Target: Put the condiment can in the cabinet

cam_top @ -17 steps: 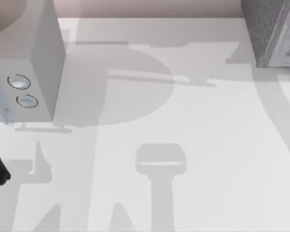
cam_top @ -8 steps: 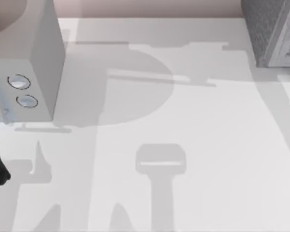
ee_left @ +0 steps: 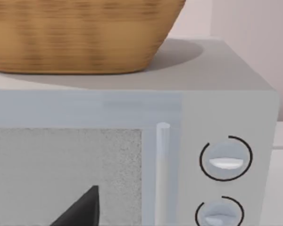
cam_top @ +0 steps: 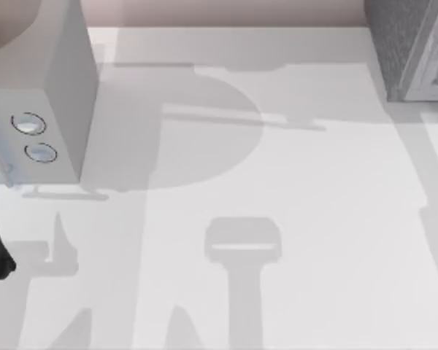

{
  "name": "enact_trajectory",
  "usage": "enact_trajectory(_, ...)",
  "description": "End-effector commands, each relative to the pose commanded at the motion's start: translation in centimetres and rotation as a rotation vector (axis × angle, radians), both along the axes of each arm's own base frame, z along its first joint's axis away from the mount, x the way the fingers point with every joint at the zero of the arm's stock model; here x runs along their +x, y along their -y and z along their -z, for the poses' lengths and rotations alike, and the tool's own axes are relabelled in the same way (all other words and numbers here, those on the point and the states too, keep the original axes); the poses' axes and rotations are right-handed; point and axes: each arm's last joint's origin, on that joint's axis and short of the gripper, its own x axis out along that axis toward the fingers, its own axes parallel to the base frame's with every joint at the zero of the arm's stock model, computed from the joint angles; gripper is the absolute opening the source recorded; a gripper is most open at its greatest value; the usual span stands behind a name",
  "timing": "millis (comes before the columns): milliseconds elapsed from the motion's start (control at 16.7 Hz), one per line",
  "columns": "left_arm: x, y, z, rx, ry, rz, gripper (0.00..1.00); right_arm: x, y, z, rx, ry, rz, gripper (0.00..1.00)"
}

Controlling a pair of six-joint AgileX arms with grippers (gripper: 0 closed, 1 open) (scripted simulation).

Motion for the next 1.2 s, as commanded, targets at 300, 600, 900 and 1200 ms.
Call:
enact_trajectory(300,0.0,0.0,0.0,0.0,0.0,0.0,1.0,0.1,0.07,0.0,0.001,0.003,0.0,0.08)
enact_trajectory(600,0.0,0.0,0.0,0.0,0.0,0.0,1.0,0.1,0.07,0.0,0.001,0.003,0.0,0.45)
enact_trajectory(900,0.0,0.0,0.0,0.0,0.0,0.0,1.0,0.1,0.07,0.0,0.001,0.003,0.0,0.83)
enact_trajectory(1200,0.0,0.0,0.0,0.0,0.0,0.0,1.0,0.1,0.07,0.0,0.001,0.003,0.0,1.0)
